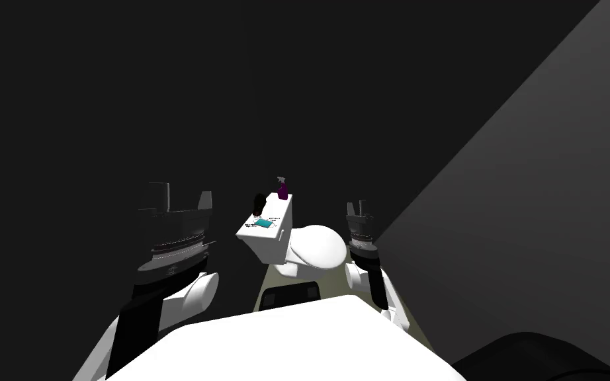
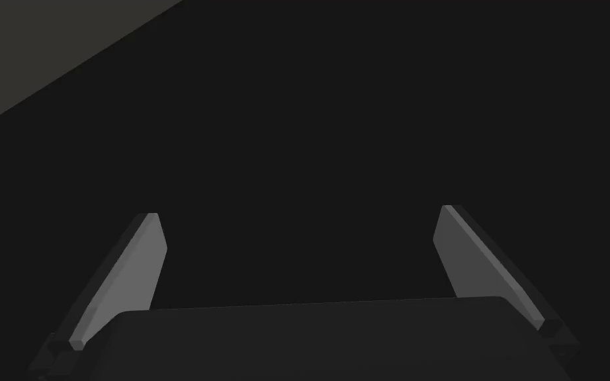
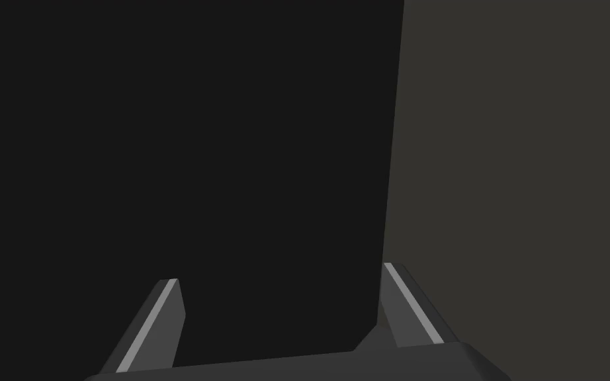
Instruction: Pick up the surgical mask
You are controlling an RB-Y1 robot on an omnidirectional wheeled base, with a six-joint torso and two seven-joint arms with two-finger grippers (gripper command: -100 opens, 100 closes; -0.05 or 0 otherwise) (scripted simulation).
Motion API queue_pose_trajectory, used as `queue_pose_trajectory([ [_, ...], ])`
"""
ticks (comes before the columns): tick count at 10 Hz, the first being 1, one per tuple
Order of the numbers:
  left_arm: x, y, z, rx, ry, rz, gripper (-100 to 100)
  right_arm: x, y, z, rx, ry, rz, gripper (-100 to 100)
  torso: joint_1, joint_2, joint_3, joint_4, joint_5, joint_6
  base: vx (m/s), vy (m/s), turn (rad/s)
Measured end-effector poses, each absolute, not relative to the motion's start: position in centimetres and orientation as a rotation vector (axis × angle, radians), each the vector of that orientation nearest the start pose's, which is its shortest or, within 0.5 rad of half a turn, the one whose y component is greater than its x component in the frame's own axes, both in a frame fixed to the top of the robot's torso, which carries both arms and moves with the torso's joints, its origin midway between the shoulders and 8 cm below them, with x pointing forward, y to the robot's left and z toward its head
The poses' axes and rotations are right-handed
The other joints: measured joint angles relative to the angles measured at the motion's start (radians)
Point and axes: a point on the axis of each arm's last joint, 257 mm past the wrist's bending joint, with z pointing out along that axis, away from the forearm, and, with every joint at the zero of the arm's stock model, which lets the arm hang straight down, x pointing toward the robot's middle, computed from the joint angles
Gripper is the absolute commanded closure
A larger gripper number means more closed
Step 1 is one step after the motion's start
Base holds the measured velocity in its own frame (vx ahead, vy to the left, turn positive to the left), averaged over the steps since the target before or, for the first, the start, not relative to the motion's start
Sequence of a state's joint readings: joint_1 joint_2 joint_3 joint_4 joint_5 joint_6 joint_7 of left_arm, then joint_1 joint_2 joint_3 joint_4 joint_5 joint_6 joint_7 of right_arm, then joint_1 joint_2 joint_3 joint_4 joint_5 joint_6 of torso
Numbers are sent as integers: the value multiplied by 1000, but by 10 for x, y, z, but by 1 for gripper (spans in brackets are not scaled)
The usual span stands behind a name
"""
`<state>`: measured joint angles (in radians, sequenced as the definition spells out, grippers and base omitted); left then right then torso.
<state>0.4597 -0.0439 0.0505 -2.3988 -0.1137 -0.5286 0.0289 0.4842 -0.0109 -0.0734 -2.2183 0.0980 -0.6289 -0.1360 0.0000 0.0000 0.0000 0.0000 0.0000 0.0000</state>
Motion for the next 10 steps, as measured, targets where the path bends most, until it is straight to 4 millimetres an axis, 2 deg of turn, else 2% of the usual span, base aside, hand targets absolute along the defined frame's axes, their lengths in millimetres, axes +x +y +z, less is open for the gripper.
queue_pose_trajectory([
  [2,328,263,91,-467,544,-1279,-100,333,-284,26,560,599,1326,0,-4,1,0,0,-1,0,-25,-63,68],
  [5,356,256,78,-484,607,-1310,-100,333,-284,26,560,599,1326,0,-3,2,1,0,-1,0,-36,-46,69],
  [10,414,233,57,-529,726,-1347,-100,333,-284,26,560,599,1326,0,-3,3,2,1,-1,0,-54,-42,93],
])
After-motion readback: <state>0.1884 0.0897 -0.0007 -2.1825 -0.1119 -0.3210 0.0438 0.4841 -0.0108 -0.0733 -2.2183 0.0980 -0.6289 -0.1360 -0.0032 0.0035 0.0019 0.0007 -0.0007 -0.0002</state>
